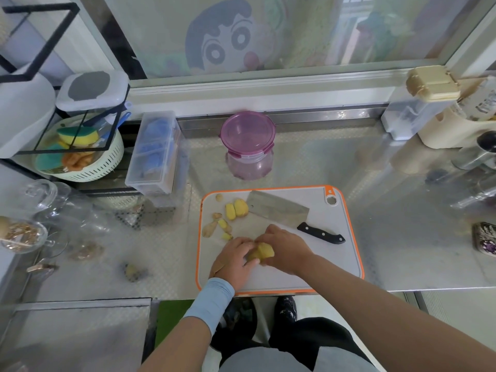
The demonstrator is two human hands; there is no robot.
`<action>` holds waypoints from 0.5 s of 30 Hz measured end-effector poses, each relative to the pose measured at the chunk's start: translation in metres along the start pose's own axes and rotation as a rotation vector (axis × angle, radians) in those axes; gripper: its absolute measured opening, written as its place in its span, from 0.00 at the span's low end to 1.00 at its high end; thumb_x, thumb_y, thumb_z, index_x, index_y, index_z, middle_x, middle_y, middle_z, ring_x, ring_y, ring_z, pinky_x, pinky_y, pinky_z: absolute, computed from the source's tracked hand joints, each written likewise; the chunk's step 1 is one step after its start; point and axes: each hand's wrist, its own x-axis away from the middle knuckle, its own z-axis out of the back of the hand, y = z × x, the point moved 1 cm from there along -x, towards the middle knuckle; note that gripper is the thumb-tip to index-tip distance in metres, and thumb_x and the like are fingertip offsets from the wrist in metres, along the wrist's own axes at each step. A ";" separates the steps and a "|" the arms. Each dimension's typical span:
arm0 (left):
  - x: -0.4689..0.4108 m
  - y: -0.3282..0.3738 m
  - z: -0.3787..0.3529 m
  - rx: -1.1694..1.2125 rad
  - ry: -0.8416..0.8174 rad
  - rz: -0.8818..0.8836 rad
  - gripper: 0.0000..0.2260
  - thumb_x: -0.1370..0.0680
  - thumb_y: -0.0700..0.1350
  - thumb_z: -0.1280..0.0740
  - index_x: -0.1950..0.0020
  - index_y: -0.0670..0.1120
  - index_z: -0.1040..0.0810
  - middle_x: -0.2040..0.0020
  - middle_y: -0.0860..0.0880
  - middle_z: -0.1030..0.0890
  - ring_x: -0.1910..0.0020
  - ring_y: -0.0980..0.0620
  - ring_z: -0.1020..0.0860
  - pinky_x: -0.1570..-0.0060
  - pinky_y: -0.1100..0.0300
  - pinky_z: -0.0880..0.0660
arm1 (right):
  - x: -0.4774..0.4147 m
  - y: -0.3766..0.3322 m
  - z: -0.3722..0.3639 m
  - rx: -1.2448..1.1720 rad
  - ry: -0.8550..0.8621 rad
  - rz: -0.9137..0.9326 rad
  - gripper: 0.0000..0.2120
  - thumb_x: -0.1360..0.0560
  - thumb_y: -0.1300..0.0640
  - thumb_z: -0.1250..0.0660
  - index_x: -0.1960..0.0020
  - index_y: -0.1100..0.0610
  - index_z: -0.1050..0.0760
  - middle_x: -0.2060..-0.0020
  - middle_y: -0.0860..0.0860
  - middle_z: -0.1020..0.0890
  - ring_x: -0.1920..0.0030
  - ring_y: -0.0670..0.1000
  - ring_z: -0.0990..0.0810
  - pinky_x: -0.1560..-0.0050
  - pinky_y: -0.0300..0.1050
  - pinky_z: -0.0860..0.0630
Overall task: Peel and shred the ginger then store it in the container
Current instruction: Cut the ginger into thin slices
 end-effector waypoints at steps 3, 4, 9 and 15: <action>0.000 0.000 -0.001 -0.025 -0.031 -0.012 0.14 0.23 0.50 0.32 0.38 0.52 0.22 0.38 0.57 0.26 0.39 0.55 0.31 0.44 0.67 0.37 | 0.000 -0.001 0.001 0.004 -0.008 -0.002 0.21 0.28 0.46 0.28 0.36 0.42 0.24 0.43 0.47 0.29 0.41 0.52 0.25 0.47 0.49 0.26; 0.000 -0.001 -0.001 -0.034 -0.032 -0.016 0.13 0.23 0.50 0.32 0.39 0.52 0.21 0.38 0.58 0.26 0.39 0.55 0.31 0.45 0.67 0.36 | 0.000 -0.001 0.001 0.004 -0.010 -0.003 0.21 0.28 0.47 0.28 0.36 0.42 0.24 0.43 0.47 0.29 0.42 0.52 0.25 0.47 0.49 0.26; 0.002 -0.002 -0.002 -0.069 -0.006 -0.029 0.13 0.24 0.52 0.32 0.41 0.51 0.20 0.40 0.58 0.25 0.41 0.56 0.30 0.47 0.66 0.33 | 0.000 0.002 0.000 0.018 0.005 -0.006 0.24 0.28 0.45 0.27 0.33 0.42 0.25 0.41 0.46 0.29 0.40 0.51 0.26 0.50 0.45 0.29; 0.000 0.000 0.003 -0.065 -0.017 -0.028 0.14 0.23 0.55 0.35 0.40 0.53 0.22 0.40 0.59 0.30 0.42 0.58 0.31 0.44 0.61 0.30 | 0.001 0.002 0.002 0.027 -0.030 -0.002 0.26 0.27 0.45 0.28 0.30 0.43 0.29 0.38 0.48 0.30 0.38 0.52 0.26 0.45 0.47 0.28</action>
